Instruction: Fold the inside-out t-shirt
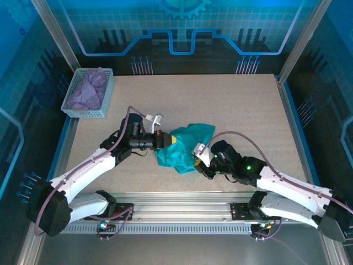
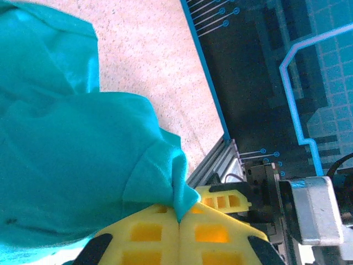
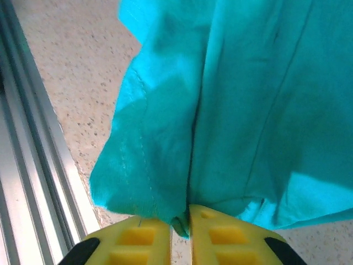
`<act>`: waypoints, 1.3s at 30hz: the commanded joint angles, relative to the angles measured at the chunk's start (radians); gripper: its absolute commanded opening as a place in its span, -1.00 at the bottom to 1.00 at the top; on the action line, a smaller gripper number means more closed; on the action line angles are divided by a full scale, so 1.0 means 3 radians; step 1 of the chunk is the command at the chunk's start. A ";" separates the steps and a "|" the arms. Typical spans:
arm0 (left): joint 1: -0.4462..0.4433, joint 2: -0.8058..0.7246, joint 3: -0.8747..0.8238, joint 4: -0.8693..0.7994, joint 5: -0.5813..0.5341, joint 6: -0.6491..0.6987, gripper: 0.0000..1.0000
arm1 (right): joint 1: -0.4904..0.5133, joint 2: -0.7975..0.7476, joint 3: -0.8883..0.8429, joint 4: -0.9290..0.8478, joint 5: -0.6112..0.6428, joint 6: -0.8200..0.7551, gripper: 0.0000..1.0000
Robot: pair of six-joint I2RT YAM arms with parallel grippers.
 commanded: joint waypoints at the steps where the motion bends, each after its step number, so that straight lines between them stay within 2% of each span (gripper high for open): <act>1: 0.0030 -0.0098 0.0038 -0.0256 0.0144 0.0016 -1.00 | 0.0094 0.0153 0.0175 -0.0249 0.0409 0.0063 -0.51; 5: 0.0030 -0.0206 0.0046 -0.0415 -0.0024 0.0056 -1.00 | 0.0106 0.0147 0.0176 -0.0264 0.0460 0.0014 -0.27; 10: -0.0060 -0.0227 0.0135 -0.0685 -0.0190 0.0165 -1.00 | 0.0113 -0.0233 0.0060 0.0007 -0.0286 -0.0195 -0.10; 13: -0.0164 -0.0225 0.0141 -0.0755 -0.0264 0.0225 -1.00 | 0.0110 -0.0362 0.0004 0.0239 -0.0375 -0.0191 -0.06; 15: -0.0241 -0.0224 0.0121 -0.0741 -0.0266 0.0226 -1.00 | 0.0110 -0.0257 0.0035 0.0364 -0.0394 -0.0157 -0.10; 19: -0.0309 -0.0236 0.0045 -0.0664 -0.0347 0.0130 -1.00 | 0.0110 0.0280 0.0147 0.0395 -0.0465 -0.0049 -0.49; 21: -0.0312 -0.0271 -0.0012 -0.0569 -0.0397 0.0050 -1.00 | 0.0109 0.0467 0.0064 0.0415 -0.0436 0.0022 -0.60; 24: -0.0313 -0.0314 -0.0114 -0.0375 -0.0464 -0.0045 -1.00 | 0.0097 0.0563 -0.0170 0.0640 -0.0385 0.0160 -0.64; 27: -0.0345 -0.0311 -0.0195 -0.0280 -0.0586 -0.0031 -1.00 | 0.0018 0.0388 -0.0250 0.0651 -0.0310 0.0220 -0.65; 29: -0.0488 -0.0303 -0.0279 -0.0216 -0.0792 0.0059 -1.00 | -0.0087 0.0107 -0.0278 0.0639 -0.0346 0.0241 -0.60; 32: -0.0757 -0.0171 -0.0407 0.0050 -0.0993 0.0125 -1.00 | -0.0419 -0.0345 -0.0302 0.0631 -0.0463 0.0322 -0.48; 35: -0.0949 0.0107 -0.0424 0.0300 -0.1013 0.0116 -0.96 | -0.0952 -0.0592 -0.0300 0.0705 -0.0534 0.0567 -0.28; 38: -0.1017 0.0362 -0.0325 0.0258 -0.0977 0.0266 -0.66 | -0.1410 -0.0489 -0.0204 0.0805 -0.0567 0.0817 -0.19; 39: -0.1015 0.0398 -0.0275 0.0142 -0.1031 0.0366 -0.49 | -0.1492 -0.0368 -0.0135 0.0805 -0.0544 0.0863 -0.17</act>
